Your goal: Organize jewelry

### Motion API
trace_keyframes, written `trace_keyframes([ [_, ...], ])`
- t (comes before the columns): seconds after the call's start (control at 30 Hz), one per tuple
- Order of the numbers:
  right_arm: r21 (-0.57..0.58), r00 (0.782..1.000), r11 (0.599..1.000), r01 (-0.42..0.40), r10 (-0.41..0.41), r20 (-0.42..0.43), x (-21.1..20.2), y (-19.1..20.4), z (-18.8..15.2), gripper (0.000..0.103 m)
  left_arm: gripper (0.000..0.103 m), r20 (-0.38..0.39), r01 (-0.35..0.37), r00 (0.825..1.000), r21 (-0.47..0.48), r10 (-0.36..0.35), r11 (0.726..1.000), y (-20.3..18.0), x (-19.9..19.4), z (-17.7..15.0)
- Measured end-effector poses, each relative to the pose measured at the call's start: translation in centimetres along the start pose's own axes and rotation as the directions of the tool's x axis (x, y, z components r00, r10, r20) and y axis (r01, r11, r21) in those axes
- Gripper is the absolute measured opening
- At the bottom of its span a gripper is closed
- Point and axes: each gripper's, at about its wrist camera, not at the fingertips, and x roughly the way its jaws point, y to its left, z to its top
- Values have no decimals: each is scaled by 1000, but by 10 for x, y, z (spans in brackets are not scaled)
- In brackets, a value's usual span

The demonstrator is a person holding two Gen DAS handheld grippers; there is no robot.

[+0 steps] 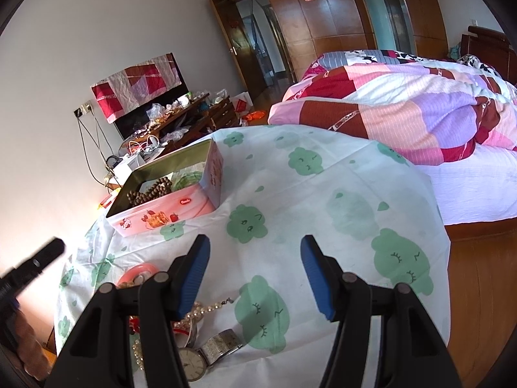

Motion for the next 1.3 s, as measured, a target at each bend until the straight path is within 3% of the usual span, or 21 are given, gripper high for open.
trace_keyframes([
  [0.07, -1, 1000, 1000, -2, 2, -4, 1, 1, 0, 62, 0, -44, -26, 999, 42, 28, 999, -2, 8, -5],
  [0.13, -1, 1000, 1000, -3, 3, -3, 1, 2, 0, 62, 2, -128, -8, 992, 91, 19, 996, -7, 21, -13],
  [0.2, -3, 1000, 1000, -3, 3, -6, 1, 3, 0, 62, 16, -166, -21, 985, 139, 44, 990, -12, 30, -22],
  [0.27, -3, 1000, 1000, -5, 5, -7, 1, 3, 0, 62, 49, -175, -34, 983, 168, 64, 985, -17, 36, -29],
  [0.33, -3, 1000, 1000, -5, 5, -7, 1, 3, 0, 62, 58, -169, -31, 984, 170, 60, 985, -19, 37, -33],
  [0.4, 0, 1000, 1000, -7, 7, -7, 1, 3, 0, 62, 58, -181, -20, 982, 166, 50, 986, -19, 39, -34],
  [0.5, 7, 1000, 1000, -4, 4, -9, 2, 3, 0, 62, 58, -154, -105, 979, 193, 136, 976, -19, 46, -37],
  [0.53, 12, 1000, 1000, -5, 5, -10, 2, 3, 0, 62, 58, -184, -117, 971, 191, 153, 975, -15, 53, -39],
  [0.6, 24, 1000, 1000, -6, 7, -12, 3, 2, 0, 62, 49, -242, -104, 960, 169, 143, 980, -10, 61, -44],
  [0.7, 33, 1000, 999, -7, 8, -12, 2, -2, 0, 62, 46, -234, -105, 962, 160, 141, 981, -8, 59, -45],
  [0.77, 37, 1000, 999, -10, 10, -14, 3, -2, 0, 62, 24, -228, -117, 962, 162, 152, 980, -8, 58, -45],
  [0.93, 29, 1000, 999, -13, 13, -14, 1, -2, 0, 62, 21, -215, -95, 968, 160, 128, 983, -12, 53, -46],
  [1.1, 26, 1000, 1000, -16, 16, -11, 0, -1, 0, 62, 21, -88, -43, 995, 34, 46, 998, 5, 26, -30],
  [1.3, -8, 999, 999, -41, 41, -23, 2, 9, -1, 62, 20, 61, -36, 997, -50, 39, 998, 23, -10, -7],
])
